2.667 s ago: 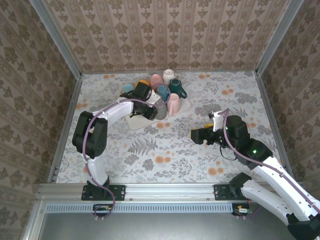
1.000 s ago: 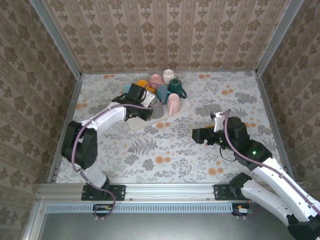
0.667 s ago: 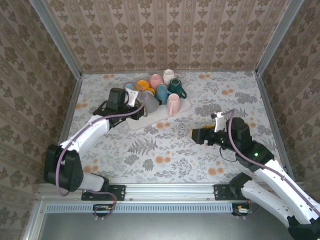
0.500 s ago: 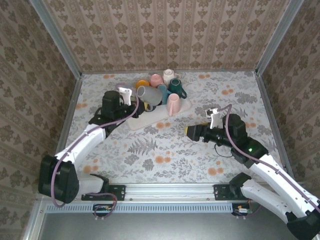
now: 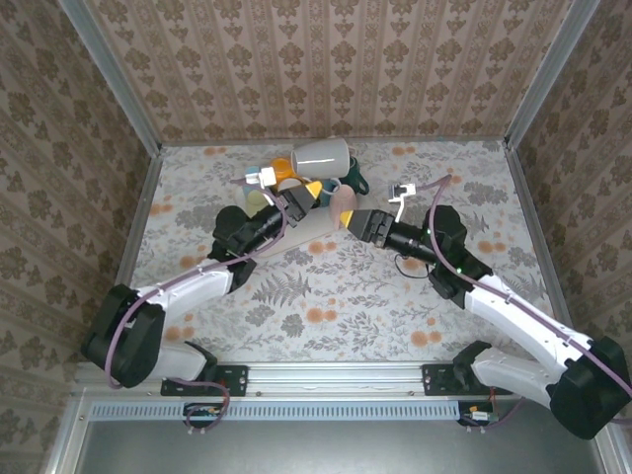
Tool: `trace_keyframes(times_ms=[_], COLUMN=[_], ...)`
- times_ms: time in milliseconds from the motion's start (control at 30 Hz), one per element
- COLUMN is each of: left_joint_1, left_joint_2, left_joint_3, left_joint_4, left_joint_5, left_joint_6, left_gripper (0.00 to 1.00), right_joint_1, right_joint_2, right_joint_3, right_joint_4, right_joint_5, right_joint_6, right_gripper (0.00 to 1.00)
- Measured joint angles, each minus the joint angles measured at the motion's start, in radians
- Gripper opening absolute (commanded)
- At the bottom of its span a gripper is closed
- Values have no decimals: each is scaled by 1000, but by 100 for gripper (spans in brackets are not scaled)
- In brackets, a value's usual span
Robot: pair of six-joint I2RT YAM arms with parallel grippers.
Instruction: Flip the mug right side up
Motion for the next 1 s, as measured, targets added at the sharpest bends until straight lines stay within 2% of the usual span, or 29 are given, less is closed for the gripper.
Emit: trace_keyframes(times_ms=[200,367,533,667,800,867,1000], left_joint_1=[-18,-31,-31,-36,-38,-38,-37], left_joint_2=[-22,-60,-95,-108,-124,-134,-156], left_joint_3=[0,-12,-33,-49,-69,-76,-78], left_joint_4=[85,91,92,90,84,84,72], left_joint_5=[-12,-9,6,18,32,35,32], left_joint_6=[-48,-51,-55,-58,-57,-54,-42], left_gripper=[0,0,0,0,0,0,0], right_joint_1=[0,-10,-12,-16,-18,-18,-18], right_joint_2=[45,118,177,185,214,228,252], right_joint_3=[46,80,132,165,183,183,176], right_joint_4=[78,170,183,188,232,241,296], right_joint_5=[-6,-43,-79,-94,-114,-118,-137], right_joint_6=[-1,23,16,-6,-6,3,33], right_gripper=[80,76,70,58,35,27,19])
